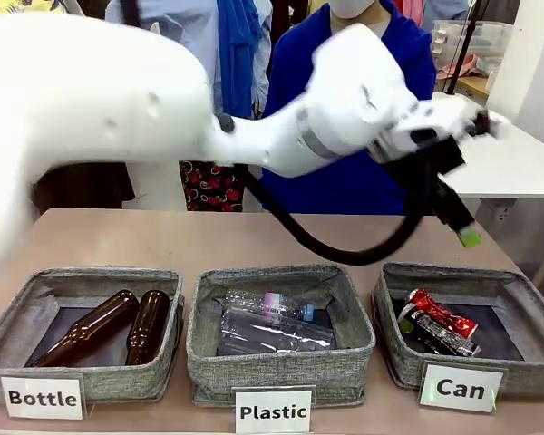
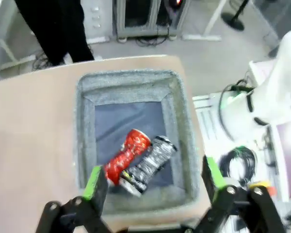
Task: Sort the can waste into the basket.
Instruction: Pick up the can waste from the table and place it in the right Fabric basket.
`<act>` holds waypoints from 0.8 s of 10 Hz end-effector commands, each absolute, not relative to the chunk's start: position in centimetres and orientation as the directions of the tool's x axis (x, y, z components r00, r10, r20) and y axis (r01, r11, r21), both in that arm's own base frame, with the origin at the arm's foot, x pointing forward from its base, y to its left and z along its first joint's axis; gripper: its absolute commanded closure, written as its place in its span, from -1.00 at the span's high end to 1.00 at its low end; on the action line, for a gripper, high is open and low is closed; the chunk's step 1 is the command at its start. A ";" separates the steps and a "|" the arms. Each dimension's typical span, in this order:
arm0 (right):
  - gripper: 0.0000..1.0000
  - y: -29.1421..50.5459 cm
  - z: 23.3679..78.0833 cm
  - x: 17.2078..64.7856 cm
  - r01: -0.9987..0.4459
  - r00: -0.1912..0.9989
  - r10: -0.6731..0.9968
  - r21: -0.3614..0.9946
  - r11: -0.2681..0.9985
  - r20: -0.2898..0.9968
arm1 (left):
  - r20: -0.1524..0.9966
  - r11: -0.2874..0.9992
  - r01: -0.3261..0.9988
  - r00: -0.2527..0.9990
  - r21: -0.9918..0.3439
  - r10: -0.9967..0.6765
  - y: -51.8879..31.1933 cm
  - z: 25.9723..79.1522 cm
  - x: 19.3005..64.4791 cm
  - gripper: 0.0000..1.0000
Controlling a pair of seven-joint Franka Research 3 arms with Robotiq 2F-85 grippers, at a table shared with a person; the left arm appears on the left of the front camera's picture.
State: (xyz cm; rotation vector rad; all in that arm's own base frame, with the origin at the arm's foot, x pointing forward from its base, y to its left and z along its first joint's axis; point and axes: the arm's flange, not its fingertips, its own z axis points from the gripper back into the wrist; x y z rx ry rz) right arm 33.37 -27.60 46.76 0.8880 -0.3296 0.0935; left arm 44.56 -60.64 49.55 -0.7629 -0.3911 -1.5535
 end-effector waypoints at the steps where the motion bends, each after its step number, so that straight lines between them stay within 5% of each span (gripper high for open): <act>1: 1.00 -24.8 47.0 36.5 -0.208 0.961 0.006 0.713 0.670 0.275 | 0.693 -0.041 0.939 0.223 -0.343 -0.686 -50.7 51.1 41.4 1.00; 3: 1.00 -20.2 47.4 40.6 -0.222 0.967 0.061 0.696 0.683 0.248 | 0.707 0.223 0.903 0.426 -0.367 -0.564 -42.0 51.7 40.3 1.00; 6: 1.00 -11.0 46.6 45.0 -0.269 0.960 0.130 0.700 0.661 0.247 | 0.640 0.358 0.785 0.620 -0.506 -0.453 -30.8 51.3 39.8 1.00; 8: 1.00 -5.1 45.2 45.7 -0.335 0.940 0.235 0.793 0.510 0.246 | 0.588 0.413 0.672 0.740 -0.615 -0.327 -22.9 50.8 40.9 1.00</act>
